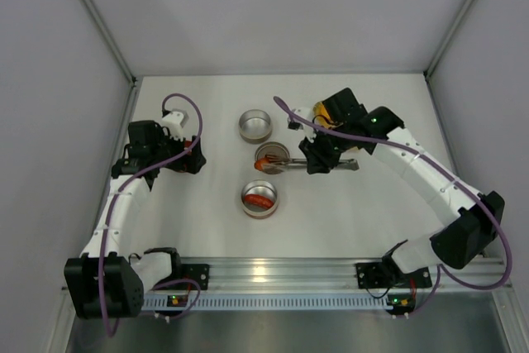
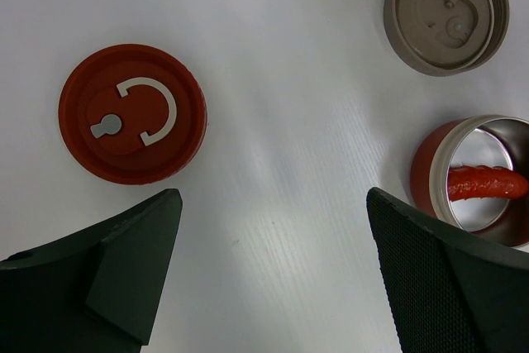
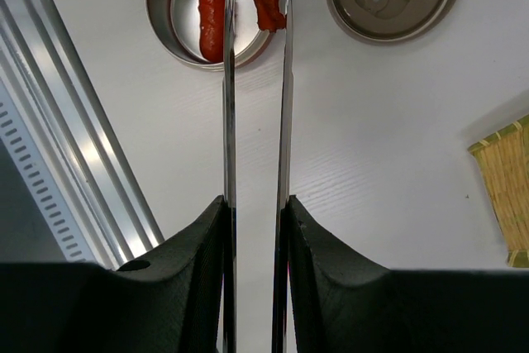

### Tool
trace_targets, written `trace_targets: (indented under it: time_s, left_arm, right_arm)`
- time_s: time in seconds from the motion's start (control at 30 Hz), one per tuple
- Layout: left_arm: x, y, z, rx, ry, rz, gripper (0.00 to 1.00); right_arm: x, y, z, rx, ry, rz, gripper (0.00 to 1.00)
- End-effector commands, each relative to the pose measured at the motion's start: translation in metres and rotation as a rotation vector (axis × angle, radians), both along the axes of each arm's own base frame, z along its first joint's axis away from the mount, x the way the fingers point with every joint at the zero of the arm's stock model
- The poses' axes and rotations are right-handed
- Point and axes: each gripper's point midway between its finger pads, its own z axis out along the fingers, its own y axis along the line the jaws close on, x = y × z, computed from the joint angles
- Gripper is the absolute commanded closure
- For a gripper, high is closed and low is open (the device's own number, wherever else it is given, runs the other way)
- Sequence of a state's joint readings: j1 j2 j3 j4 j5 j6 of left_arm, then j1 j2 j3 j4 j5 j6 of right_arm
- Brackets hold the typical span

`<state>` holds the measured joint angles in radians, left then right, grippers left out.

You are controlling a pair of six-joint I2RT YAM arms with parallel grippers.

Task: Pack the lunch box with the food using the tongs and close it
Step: Place the fake food in the packing box.

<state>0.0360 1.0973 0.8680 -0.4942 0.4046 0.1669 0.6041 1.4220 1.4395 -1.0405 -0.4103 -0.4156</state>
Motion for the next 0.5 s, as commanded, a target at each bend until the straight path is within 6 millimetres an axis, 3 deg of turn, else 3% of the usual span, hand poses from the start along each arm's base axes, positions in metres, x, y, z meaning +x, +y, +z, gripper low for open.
trace_targets:
  time_s: [0.0, 0.47]
  left_arm:
    - [0.005, -0.002, 0.012, -0.006, -0.039, -0.018, 0.01]
    - [0.007, -0.001, 0.011, -0.006, -0.041, -0.014, 0.01]
  right_arm:
    - [-0.008, 0.012, 0.001, 0.016, 0.006, 0.034, 0.99]
    - [-0.028, 0.025, -0.021, -0.012, 0.051, 0.111, 0.99]
